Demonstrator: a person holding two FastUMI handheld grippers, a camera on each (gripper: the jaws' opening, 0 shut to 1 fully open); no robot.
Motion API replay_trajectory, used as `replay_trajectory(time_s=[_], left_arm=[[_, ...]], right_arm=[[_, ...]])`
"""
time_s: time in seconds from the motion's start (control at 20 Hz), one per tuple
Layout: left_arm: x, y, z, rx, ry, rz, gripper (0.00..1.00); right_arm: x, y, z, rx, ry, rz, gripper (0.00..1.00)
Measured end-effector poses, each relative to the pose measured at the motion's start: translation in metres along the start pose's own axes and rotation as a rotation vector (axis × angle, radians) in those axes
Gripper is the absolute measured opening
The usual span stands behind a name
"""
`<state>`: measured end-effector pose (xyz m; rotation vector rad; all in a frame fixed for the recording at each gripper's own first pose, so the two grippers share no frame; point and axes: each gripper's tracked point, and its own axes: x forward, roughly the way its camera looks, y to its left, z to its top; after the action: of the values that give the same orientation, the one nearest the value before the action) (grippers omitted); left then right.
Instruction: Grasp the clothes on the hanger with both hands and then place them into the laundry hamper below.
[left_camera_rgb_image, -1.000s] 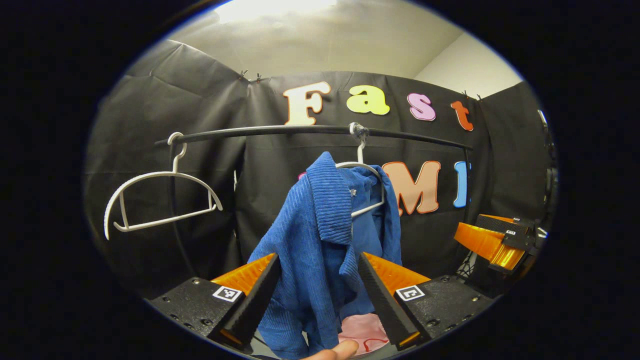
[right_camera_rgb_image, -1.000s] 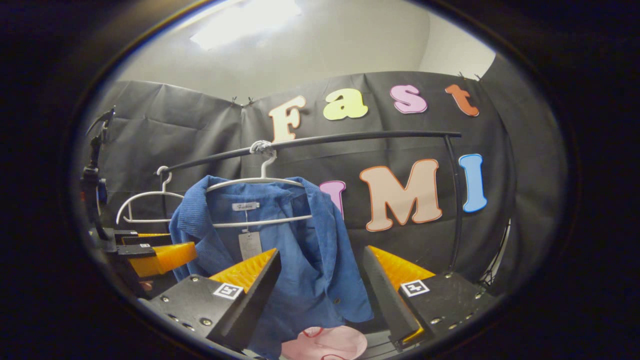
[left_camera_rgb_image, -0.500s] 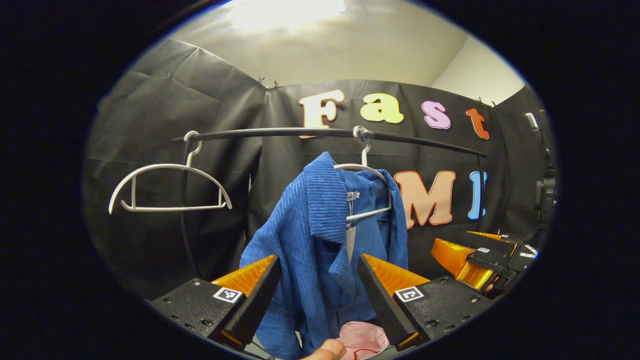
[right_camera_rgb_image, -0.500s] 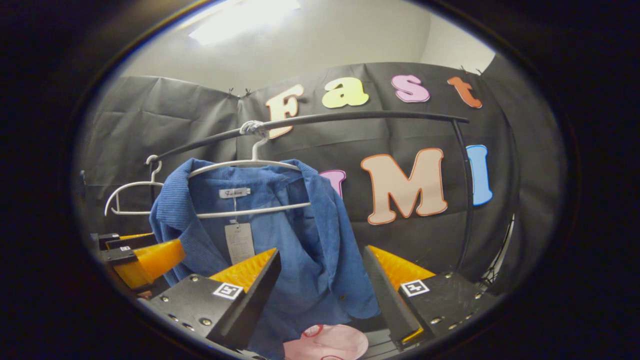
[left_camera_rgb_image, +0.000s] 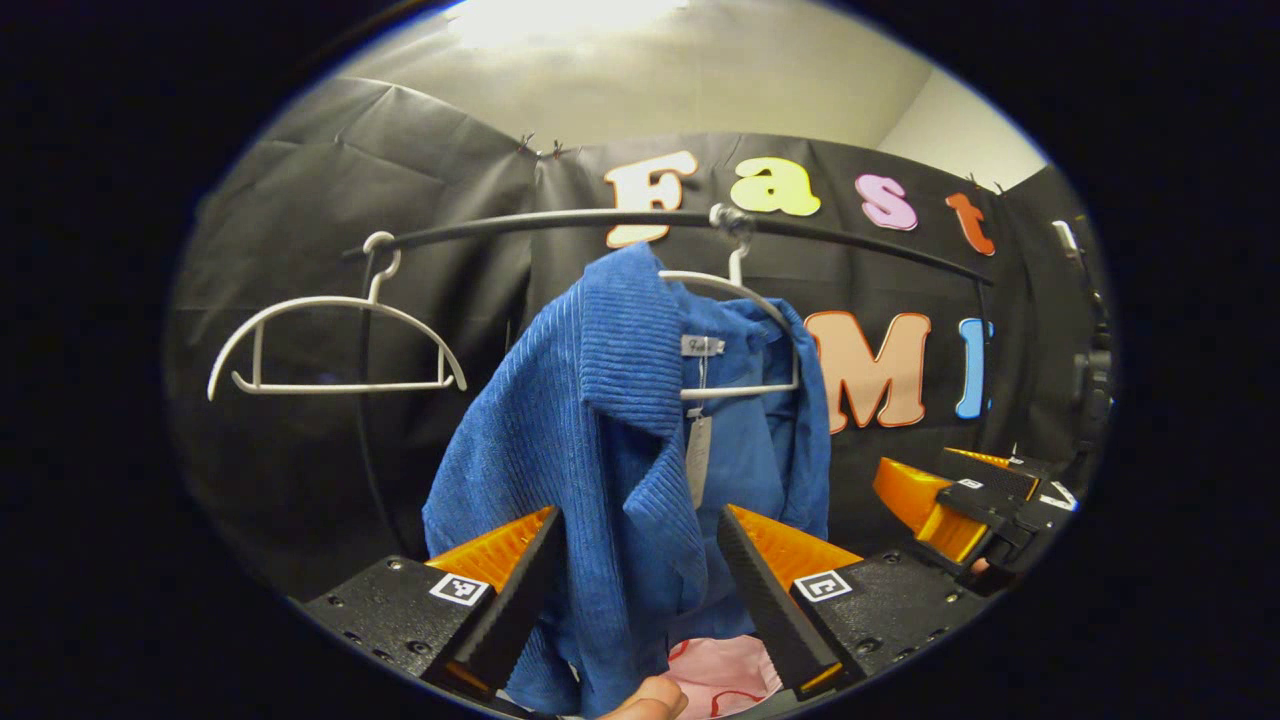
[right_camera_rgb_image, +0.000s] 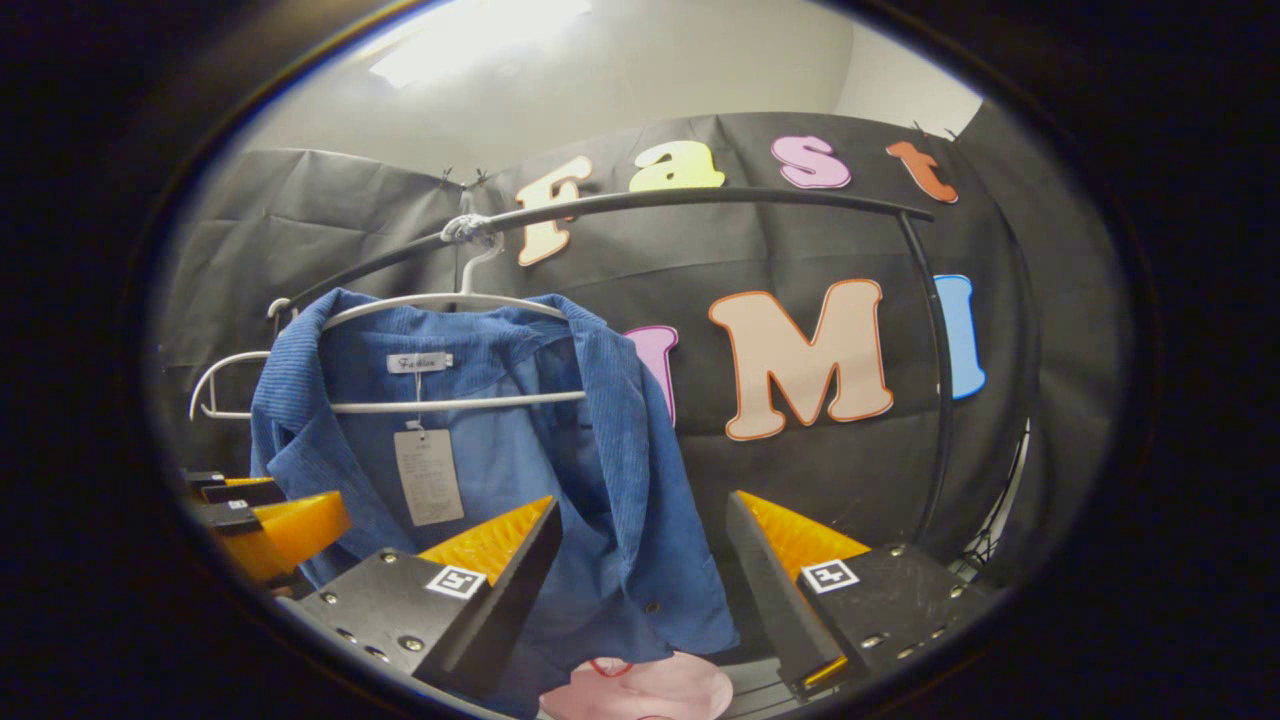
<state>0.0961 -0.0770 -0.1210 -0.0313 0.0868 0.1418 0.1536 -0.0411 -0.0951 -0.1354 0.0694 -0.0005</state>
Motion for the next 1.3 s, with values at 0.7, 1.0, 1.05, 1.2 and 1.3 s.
replay_trajectory(time_s=[0.7,1.0,1.05,1.2,1.3], left_arm=[[0.018,0.011,0.01,-0.138,-0.053,-0.292,0.03],[-0.009,0.009,0.018,-0.091,-0.028,-0.439,0.04],[-0.016,0.011,0.02,-0.084,-0.022,-0.478,0.04],[-0.036,0.02,0.034,-0.046,0.004,-0.56,0.04],[-0.042,0.031,0.047,-0.005,-0.005,-0.561,0.04]], right_arm=[[0.134,0.015,-0.019,-0.077,0.012,-0.063,0.99],[0.149,-0.004,-0.004,-0.039,-0.058,-0.178,0.28],[0.135,-0.009,0.009,-0.006,-0.092,-0.203,0.05],[0.131,-0.01,0.031,-0.029,-0.115,-0.17,0.0],[0.124,-0.021,0.04,-0.058,-0.13,-0.211,0.0]])
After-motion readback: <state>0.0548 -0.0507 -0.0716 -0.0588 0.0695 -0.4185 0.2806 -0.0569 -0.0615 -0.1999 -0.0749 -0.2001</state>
